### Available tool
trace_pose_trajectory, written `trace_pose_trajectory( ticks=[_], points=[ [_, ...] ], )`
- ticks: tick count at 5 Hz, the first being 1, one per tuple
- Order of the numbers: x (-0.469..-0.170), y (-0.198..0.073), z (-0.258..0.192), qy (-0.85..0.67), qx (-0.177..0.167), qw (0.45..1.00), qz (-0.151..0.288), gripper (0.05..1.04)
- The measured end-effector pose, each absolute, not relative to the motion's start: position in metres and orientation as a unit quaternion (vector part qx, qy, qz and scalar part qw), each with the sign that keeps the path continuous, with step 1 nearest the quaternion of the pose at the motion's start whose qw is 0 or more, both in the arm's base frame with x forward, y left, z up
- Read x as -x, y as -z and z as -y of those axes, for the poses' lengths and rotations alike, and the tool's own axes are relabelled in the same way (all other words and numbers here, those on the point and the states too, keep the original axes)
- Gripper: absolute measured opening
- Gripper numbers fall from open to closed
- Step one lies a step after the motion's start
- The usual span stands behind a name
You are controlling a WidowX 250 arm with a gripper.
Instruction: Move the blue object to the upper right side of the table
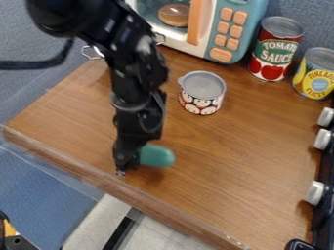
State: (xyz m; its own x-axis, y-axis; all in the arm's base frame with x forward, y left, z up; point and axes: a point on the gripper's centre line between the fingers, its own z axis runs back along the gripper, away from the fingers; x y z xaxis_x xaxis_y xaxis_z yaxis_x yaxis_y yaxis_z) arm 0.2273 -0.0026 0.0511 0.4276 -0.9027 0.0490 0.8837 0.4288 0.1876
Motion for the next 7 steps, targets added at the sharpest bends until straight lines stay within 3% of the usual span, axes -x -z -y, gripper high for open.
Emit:
trace_pose_trajectory(
  ticks=[2,4,5,7],
  points=[
    [-0.240,-0.081,0.012,0.473,-0.065,0.873,0.096,0.427],
    [-0.291,-0.100,0.063,0.367,-0.018,0.925,0.100,0.427],
    [-0.312,-0.102,0.086,0.330,-0.008,0.939,0.095,0.427],
    [-0.352,-0.077,0.098,0.274,-0.023,0.959,0.075,0.427]
  ],
)
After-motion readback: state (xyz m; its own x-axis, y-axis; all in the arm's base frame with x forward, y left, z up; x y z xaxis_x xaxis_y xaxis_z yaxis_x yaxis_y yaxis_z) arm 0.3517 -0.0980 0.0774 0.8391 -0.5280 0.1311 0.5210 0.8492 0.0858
